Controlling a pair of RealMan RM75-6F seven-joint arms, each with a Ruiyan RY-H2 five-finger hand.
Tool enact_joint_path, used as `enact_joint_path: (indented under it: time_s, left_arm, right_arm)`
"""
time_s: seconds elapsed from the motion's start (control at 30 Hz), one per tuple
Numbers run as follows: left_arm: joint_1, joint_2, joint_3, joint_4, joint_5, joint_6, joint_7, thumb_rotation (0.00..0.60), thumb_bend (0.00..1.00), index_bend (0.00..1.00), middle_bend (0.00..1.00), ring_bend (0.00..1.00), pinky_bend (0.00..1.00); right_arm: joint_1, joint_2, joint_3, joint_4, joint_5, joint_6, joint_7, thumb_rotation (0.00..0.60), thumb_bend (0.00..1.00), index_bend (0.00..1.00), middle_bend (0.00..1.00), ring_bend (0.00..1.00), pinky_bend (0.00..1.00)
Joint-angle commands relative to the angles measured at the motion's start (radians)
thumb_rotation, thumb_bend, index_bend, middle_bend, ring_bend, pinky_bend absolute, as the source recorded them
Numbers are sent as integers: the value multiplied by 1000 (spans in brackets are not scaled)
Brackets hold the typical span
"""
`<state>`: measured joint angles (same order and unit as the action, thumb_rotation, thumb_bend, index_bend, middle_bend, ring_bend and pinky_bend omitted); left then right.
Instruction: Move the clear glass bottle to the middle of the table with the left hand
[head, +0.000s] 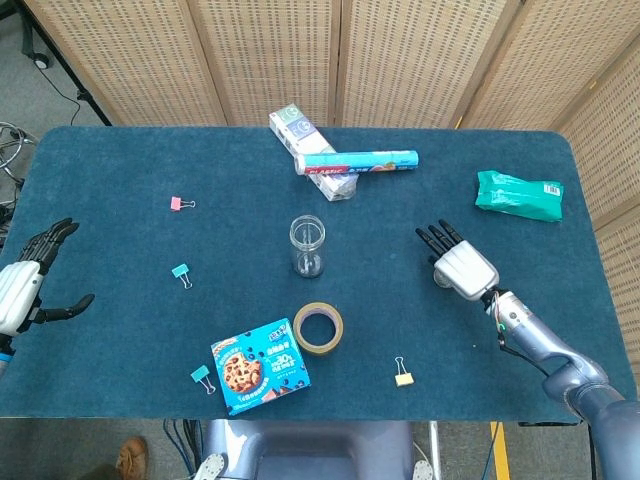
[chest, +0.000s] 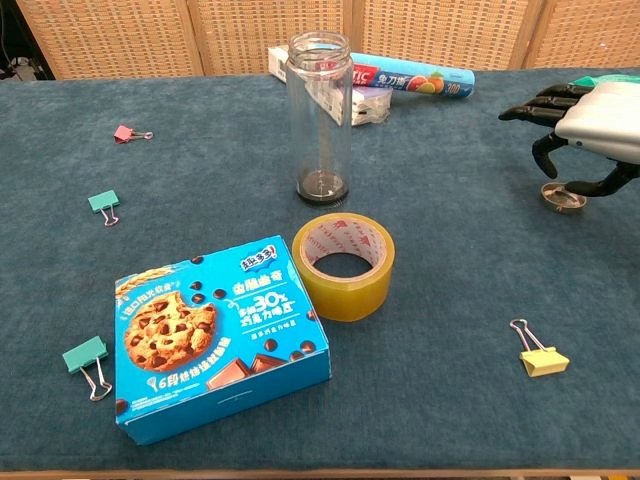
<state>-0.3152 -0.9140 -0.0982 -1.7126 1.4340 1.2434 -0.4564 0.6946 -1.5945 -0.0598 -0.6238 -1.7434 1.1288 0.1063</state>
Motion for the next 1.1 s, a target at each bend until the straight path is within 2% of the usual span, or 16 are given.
enact_joint_path:
  time_s: [0.03,0.77,1.1]
  left_arm:
    - [0,0,0,1,1,-1,-1,600,253,0,0,0,0]
    - [3,3,-4,7,8,-2,-23,600,252,0,0,0,0]
    - [3,4,-7,11,3,-5,-28,600,253,0,0,0,0]
  right_arm:
    - [0,-2,-4,3,3,-4,4,600,392,509,0,0,0]
    - [-5,-40,-15,44,28,-17,28,600,432,619,0,0,0]
    - [-20,-27,-9,39,34,42,52,600,439,634,6,0,0]
